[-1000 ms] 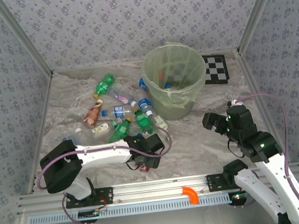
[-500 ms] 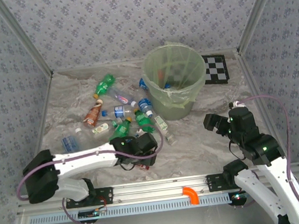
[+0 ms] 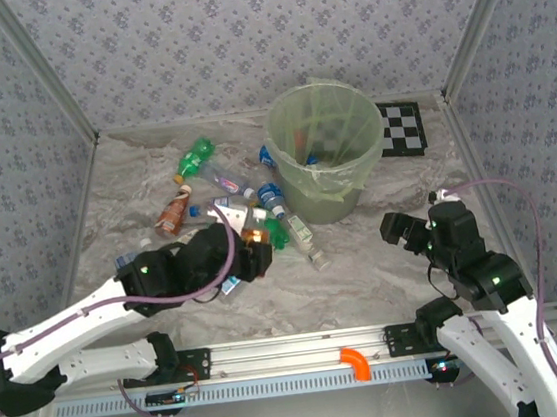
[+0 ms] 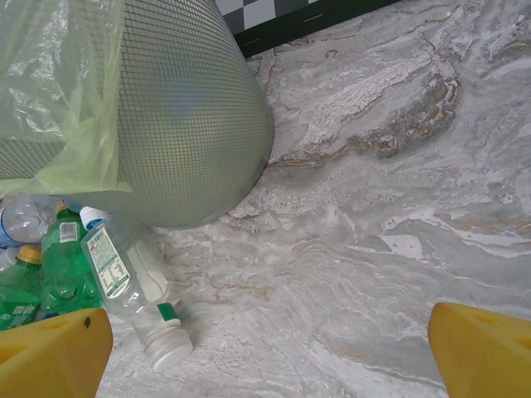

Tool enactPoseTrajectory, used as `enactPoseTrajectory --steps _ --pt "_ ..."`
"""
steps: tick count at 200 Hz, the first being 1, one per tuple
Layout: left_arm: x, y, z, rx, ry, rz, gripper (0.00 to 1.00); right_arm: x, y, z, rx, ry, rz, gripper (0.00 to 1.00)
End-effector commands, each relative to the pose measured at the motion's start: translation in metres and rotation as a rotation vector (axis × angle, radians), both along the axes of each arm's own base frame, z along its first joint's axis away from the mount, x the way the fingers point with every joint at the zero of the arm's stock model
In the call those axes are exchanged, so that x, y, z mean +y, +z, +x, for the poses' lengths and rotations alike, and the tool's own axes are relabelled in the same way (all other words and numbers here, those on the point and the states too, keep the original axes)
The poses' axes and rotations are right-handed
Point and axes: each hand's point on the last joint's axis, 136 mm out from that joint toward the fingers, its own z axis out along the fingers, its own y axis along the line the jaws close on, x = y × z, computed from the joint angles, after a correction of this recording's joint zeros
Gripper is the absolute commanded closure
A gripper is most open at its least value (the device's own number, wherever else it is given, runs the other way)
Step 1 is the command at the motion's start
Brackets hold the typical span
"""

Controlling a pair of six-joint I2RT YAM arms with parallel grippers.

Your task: Put the plastic bottles in the bin

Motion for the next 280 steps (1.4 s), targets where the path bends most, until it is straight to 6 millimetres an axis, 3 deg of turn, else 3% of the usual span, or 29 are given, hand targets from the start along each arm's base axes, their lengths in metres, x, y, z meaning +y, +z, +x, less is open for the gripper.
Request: enactPoseTrajectory --steps 1,46,81,112,130,151,194,217,268,280 --pt "-0.001 0.047 0.023 -0.134 0.014 -0.018 0.48 0.000 0.000 -0.004 -0.002 0.009 0.005 0.00" --pt "-0.043 0.108 0.070 -0.224 -0.019 -0.068 0.49 -0.003 0.010 -0.010 -0.015 0.014 0.001 0.00" --pt "-0.084 0.132 0.118 -0.246 -0.055 -0.077 0.49 -0.003 0.020 -0.012 -0.044 0.012 0.017 0.00" --pt "-0.110 0.143 0.164 -0.262 -0.033 -0.073 0.49 -0.002 0.029 -0.011 -0.066 0.013 0.025 0.00" --pt "-0.128 0.139 0.186 -0.250 -0.027 -0.074 0.49 -0.001 0.034 -0.012 -0.077 0.020 0.033 0.00" --pt "-0.139 0.118 0.205 -0.190 -0.027 -0.029 0.48 -0.001 0.039 -0.014 -0.086 0.027 0.032 0.00" --pt "-0.154 0.091 0.216 -0.120 -0.035 0.015 0.22 -0.001 0.041 -0.019 -0.087 0.039 0.034 0.00" --pt "-0.152 0.093 0.214 -0.116 -0.025 0.012 0.19 0.002 0.042 -0.021 -0.090 0.056 0.042 0.00" --pt "-0.127 0.108 0.197 -0.114 -0.011 0.030 0.12 0.008 0.043 -0.017 -0.102 0.085 0.058 0.00" --pt "-0.117 0.108 0.190 -0.118 -0.005 0.040 0.03 0.010 0.042 -0.016 -0.104 0.093 0.063 0.00"
